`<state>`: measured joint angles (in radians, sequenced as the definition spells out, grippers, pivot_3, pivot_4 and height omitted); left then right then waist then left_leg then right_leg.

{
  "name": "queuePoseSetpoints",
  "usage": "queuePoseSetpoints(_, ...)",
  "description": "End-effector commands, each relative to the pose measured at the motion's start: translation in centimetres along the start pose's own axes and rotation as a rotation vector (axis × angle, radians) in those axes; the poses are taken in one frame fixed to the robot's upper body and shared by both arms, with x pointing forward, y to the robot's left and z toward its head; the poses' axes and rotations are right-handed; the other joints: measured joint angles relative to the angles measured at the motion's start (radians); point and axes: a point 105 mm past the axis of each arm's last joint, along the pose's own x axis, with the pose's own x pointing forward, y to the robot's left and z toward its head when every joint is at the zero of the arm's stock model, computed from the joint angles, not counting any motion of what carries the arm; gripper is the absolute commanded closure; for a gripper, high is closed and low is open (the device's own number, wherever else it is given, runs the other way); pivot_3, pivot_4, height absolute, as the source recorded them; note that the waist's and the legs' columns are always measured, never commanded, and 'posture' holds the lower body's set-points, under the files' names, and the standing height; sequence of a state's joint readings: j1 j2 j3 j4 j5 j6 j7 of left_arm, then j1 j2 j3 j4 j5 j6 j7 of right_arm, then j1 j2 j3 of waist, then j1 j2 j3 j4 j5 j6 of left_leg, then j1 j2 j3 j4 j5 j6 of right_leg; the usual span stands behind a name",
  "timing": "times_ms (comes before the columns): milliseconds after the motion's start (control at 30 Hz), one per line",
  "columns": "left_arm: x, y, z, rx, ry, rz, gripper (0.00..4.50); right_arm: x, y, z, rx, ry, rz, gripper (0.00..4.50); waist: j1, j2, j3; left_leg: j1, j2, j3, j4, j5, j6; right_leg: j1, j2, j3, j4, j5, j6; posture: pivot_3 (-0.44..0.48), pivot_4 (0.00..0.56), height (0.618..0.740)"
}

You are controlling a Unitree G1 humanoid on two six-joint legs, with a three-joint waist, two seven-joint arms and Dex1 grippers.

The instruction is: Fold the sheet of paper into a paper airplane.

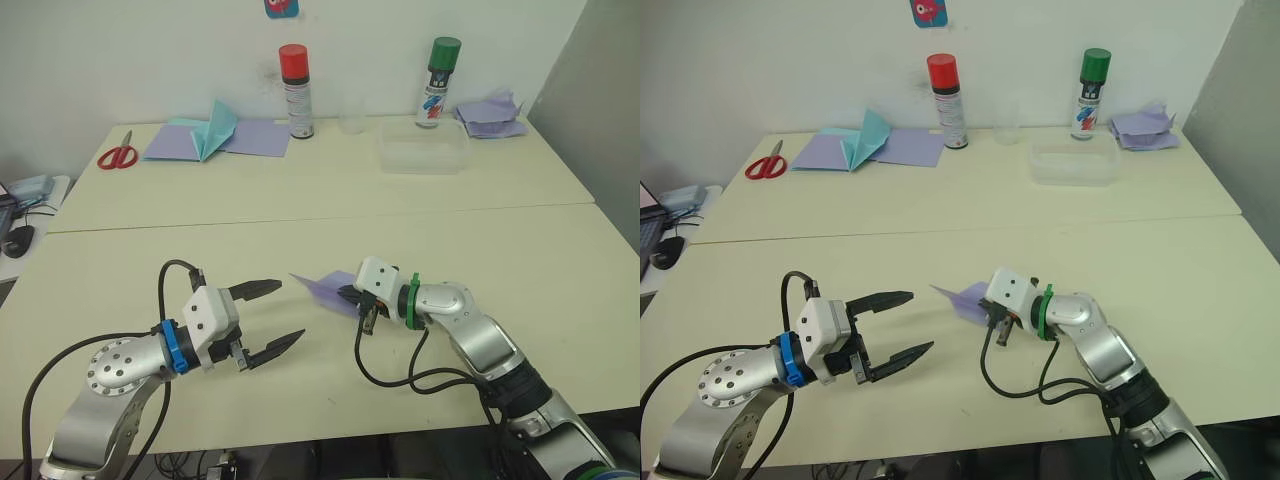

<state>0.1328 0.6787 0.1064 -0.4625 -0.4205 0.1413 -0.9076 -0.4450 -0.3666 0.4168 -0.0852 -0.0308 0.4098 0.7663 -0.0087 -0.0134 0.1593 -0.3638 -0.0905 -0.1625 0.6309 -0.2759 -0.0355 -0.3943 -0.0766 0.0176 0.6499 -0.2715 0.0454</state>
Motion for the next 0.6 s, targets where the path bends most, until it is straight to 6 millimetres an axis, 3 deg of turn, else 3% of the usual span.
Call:
queuePoseSetpoints(33, 0.3, -0.1, 0.8, 0.031, -0.03, -0.008, 0.0, -0.2, -0.4, -0.3, 0.01, 0.017, -0.013, 4.48, 0.0, 0.0, 0.0, 0.0, 0.0, 0.0, 0.0, 0.0, 0.0, 0.0, 0.0, 0.0, 0.0, 0.0, 0.0, 0.0, 0.15, 0.74)
queuePoseSetpoints(167, 0.4, 0.1, 1.1, 0.036, -0.048, -0.009, 0.0, -0.7, -0.8, 0.7, 0.083, -0.035, -0.025, 4.48, 0.0, 0.0, 0.0, 0.0, 0.0, 0.0, 0.0, 0.0, 0.0, 0.0, 0.0, 0.0, 0.0, 0.0, 0.0, 0.0, 0.15, 0.74)
queuePoseSetpoints(300, 0.9, 0.2, 1.8, 0.046, -0.078, -0.025, 0.0, -2.7, -1.7, 1.2, 0.191, -0.101, -0.041, 4.48, 0.005, 0.0, 0.0, 0.0, 0.0, 0.0, 0.001, 0.0, 0.0, 0.0, 0.0, 0.0, 0.0, 0.0, 0.0, 0.0, 0.15, 0.74)
queuePoseSetpoints(433, 1.8, 0.6, 2.5, 0.05, -0.106, -0.038, 0.0, -5.4, -3.3, 0.9, 0.202, -0.085, -0.093, 4.48, 0.006, 0.0, 0.0, 0.0, -0.001, 0.0, 0.001, 0.0, 0.0, 0.0, 0.0, 0.0, 0.0, 0.002, -0.004, 0.0, 0.15, 0.74)
queuePoseSetpoints(600, 4.1, 0.5, 3.7, -0.016, -0.106, -0.136, 0.0, -9.9, -6.2, 0.0, 0.287, -0.036, -0.285, 4.48, 0.007, 0.0, 0.0, -0.001, 0.0, 0.0, 0.001, 0.0, 0.0, 0.001, 0.0, -0.001, 0.0, 0.002, -0.004, 0.0, 0.15, 0.74)
